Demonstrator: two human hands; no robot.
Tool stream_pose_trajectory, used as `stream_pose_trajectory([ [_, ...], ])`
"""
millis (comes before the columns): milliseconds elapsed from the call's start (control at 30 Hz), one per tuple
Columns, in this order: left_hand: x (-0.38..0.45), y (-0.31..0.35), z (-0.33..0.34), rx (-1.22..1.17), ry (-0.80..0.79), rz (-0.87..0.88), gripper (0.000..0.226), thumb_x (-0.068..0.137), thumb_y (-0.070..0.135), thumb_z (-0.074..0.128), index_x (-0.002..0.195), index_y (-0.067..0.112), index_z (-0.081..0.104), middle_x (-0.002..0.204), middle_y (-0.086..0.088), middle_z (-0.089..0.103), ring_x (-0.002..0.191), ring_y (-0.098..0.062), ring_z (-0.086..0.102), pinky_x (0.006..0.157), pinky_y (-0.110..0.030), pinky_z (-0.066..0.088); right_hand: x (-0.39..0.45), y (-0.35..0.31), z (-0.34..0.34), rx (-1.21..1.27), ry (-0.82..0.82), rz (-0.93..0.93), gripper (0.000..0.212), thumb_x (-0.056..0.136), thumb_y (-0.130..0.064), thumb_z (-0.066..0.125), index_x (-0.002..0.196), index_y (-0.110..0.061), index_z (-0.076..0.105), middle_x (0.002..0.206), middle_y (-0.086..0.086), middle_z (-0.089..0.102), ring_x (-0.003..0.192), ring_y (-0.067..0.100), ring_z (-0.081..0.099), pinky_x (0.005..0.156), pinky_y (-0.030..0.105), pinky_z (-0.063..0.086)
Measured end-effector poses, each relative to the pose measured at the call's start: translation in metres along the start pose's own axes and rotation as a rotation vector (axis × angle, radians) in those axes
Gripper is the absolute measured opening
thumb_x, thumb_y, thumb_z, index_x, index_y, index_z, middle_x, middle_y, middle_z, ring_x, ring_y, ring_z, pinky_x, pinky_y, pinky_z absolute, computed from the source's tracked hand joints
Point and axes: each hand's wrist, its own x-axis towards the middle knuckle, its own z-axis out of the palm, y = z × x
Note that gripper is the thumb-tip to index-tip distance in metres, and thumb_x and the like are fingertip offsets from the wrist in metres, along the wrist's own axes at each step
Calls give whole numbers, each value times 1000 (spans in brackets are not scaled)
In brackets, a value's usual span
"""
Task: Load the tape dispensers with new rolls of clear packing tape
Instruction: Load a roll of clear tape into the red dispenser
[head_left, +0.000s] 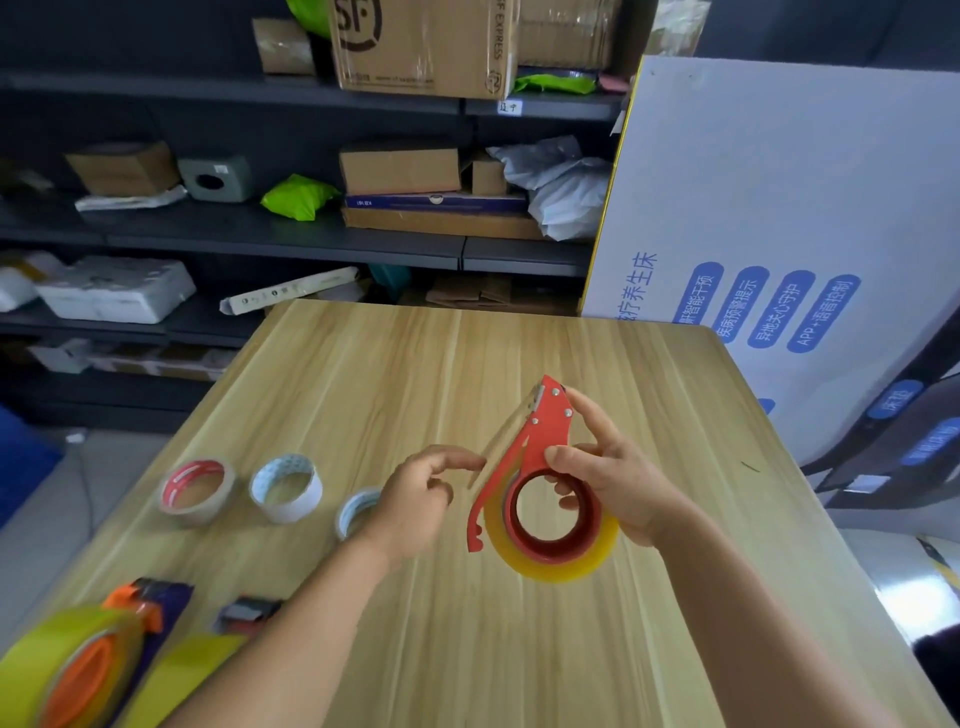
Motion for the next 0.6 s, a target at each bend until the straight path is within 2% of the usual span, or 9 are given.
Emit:
stream_pose_trajectory([
  [67,-6,-2,0,-269,8,-134,54,85,-15,38,94,26,72,111,8,67,110,-4,56,98,-24,40,2,-4,1,13,-24,-8,63,87,-12,66,125,-56,41,82,10,62,68,17,55,66,34,51],
  [167,-13,-3,3,-473,109,-243,45,87,-14,41,92,17,73,105,-2,71,105,-16,61,91,-31,48,5,-6,4,-1,-80,-24,62,86,-10,68,116,-59,46,77,6,63,68,18,54,65,34,49],
  [267,-18,3,6,-525,215,-313,38,91,-11,42,96,15,68,102,-3,69,97,-13,61,80,-27,49,8,-4,8,-66,-103,-26,66,84,-11,69,125,-56,45,74,3,61,66,17,54,65,32,49],
  [367,-21,4,5,-632,247,-402,33,93,-8,41,106,8,66,97,-6,68,94,-18,62,85,-33,50,9,-1,11,-137,-94,-21,70,82,-15,71,131,-54,42,77,3,60,66,15,55,65,31,50],
  [433,-26,0,6,-663,270,-497,32,94,-7,38,111,3,63,98,-8,68,96,-21,63,91,-38,50,10,1,13,-169,-79,-28,71,81,-17,72,133,-54,40,79,4,60,66,14,56,66,31,51],
  [500,-33,-5,10,-623,286,-537,33,94,-6,38,113,6,62,108,-8,66,102,-21,61,90,-36,51,10,0,14,-192,-72,-36,71,81,-17,72,133,-54,39,80,5,60,66,14,56,66,30,50],
  [533,-37,-8,11,-561,300,-516,35,93,-6,39,115,9,61,115,-7,64,105,-19,59,89,-34,51,10,-1,16,-200,-76,-40,71,81,-17,72,133,-53,40,79,4,60,66,14,56,66,29,49],
  [600,-44,-8,12,-399,326,-412,42,92,-4,41,125,17,57,128,-2,58,113,-13,53,100,-34,45,8,-3,19,-220,-94,-47,70,82,-16,72,133,-52,40,77,2,61,66,14,56,65,26,48],
])
